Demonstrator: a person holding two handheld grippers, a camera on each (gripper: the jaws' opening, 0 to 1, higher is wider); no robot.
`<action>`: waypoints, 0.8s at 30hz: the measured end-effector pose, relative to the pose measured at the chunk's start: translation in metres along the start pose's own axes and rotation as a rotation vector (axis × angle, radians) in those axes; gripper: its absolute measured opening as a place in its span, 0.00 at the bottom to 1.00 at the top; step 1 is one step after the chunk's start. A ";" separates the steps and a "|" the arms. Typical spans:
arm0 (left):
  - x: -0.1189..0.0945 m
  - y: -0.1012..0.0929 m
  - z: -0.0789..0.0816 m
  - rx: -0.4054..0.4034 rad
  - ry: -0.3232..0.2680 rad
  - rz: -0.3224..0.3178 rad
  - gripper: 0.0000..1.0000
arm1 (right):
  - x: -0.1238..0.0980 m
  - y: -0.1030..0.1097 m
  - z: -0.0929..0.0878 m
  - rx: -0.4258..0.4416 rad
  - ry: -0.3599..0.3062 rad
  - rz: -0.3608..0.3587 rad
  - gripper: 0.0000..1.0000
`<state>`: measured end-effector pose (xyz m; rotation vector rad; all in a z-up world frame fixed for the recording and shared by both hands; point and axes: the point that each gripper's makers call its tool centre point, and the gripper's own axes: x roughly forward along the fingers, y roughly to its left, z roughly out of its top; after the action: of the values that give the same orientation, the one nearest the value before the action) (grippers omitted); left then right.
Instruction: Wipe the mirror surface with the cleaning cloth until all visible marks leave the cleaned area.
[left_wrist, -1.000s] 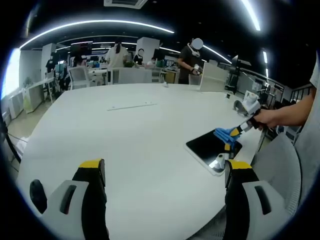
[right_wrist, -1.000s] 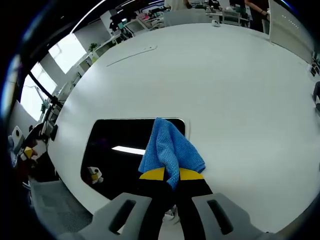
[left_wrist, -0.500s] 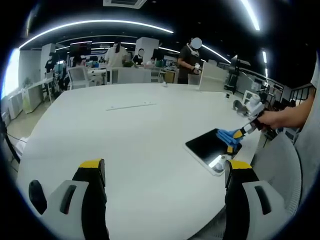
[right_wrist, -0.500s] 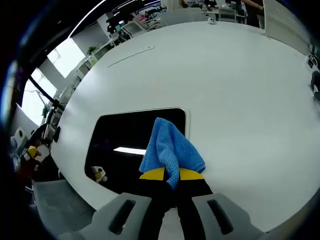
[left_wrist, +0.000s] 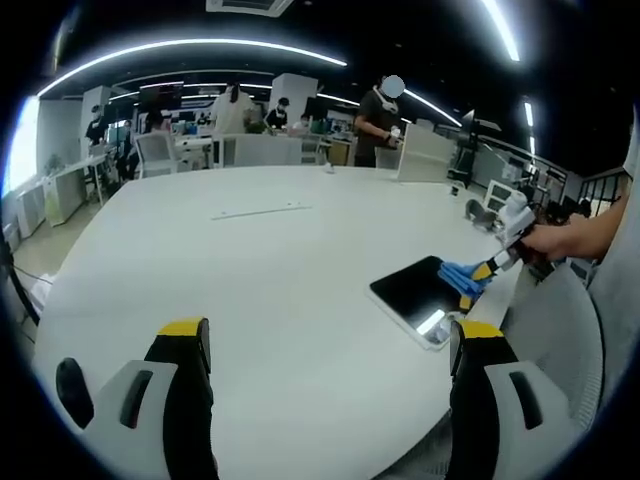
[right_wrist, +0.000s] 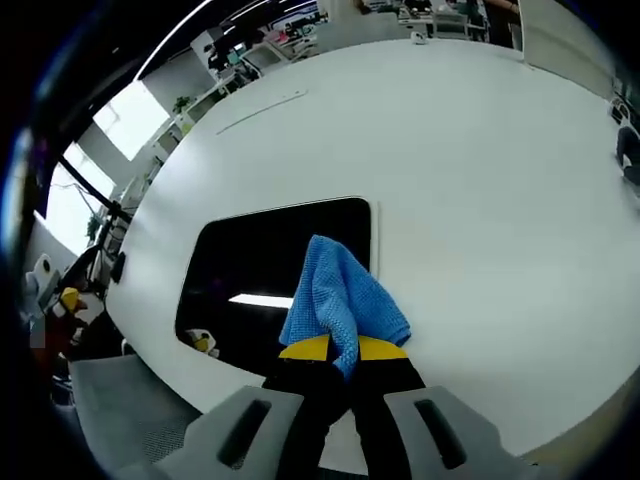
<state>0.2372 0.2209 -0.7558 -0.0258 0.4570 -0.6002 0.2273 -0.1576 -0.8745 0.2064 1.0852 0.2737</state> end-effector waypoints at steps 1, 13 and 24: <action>0.000 0.000 0.000 0.000 0.000 0.000 0.99 | 0.000 0.000 -0.001 0.002 -0.001 0.001 0.02; -0.001 -0.002 0.000 0.002 0.000 -0.001 0.99 | -0.002 0.001 -0.006 0.012 -0.004 0.002 0.02; -0.001 0.000 -0.001 0.001 -0.001 0.000 0.99 | 0.000 0.008 -0.005 0.013 -0.002 0.008 0.02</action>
<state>0.2355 0.2215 -0.7562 -0.0249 0.4555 -0.6001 0.2217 -0.1502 -0.8742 0.2222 1.0843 0.2732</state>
